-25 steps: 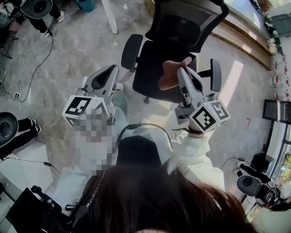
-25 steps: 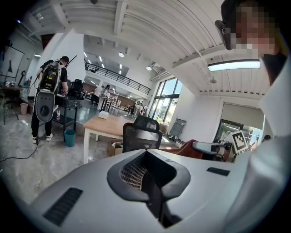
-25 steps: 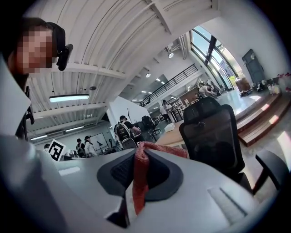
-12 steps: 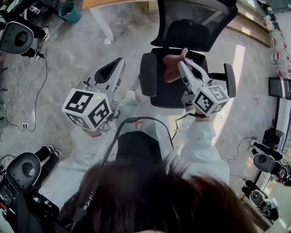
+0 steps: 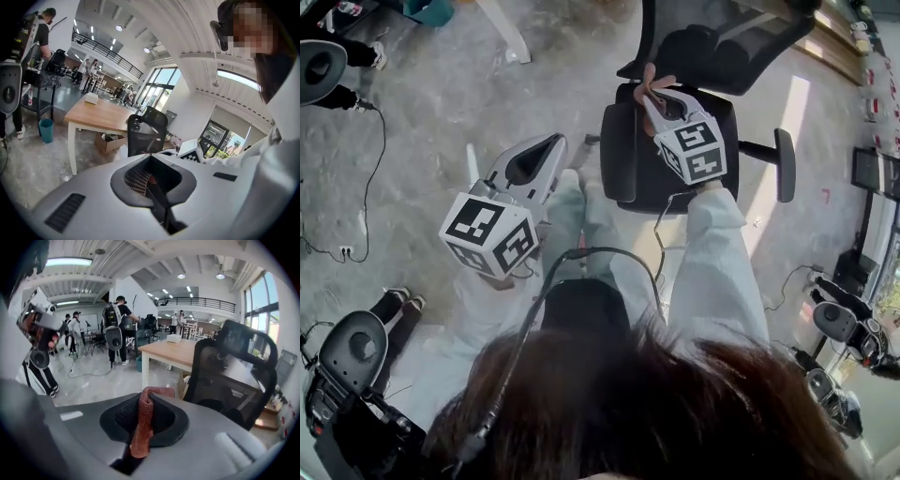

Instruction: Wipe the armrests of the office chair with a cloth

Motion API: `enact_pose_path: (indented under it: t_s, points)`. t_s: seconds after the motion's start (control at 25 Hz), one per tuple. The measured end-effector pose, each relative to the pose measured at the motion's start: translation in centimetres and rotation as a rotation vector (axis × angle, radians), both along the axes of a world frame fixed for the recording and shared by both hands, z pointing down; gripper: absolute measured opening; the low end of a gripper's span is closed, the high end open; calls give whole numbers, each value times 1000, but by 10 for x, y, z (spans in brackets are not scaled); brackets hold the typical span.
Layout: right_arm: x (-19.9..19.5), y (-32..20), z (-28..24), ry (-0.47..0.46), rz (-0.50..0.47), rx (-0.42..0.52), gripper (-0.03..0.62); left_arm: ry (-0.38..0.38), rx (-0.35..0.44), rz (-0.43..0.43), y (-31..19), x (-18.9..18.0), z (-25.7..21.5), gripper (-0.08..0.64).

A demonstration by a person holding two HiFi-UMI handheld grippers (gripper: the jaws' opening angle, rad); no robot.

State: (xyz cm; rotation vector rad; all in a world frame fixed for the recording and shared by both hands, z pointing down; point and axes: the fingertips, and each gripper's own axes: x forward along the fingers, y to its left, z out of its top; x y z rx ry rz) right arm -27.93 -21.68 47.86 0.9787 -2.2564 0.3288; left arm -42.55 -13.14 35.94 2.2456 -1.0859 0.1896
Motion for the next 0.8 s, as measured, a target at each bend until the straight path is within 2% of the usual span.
enact_pose_path:
  t_s: [0.16, 0.28, 0.44, 0.56, 0.8]
  points:
    - [-36, 9, 69, 150, -118, -117, 25, 48, -44, -35, 5, -14, 16, 3]
    - [-53, 34, 108, 194, -161, -245, 25, 70, -59, -63, 12, -25, 20, 3]
    - [-63, 65, 129, 178, -185, -372, 25, 74, -73, -95, 15, -33, 22, 3]
    - [-61, 83, 128, 115, -160, -440, 25, 81, -80, -105, 16, -33, 25, 3]
    - [-62, 158, 115, -12, -200, -606, 25, 96, -81, -89, 16, -27, 24, 3]
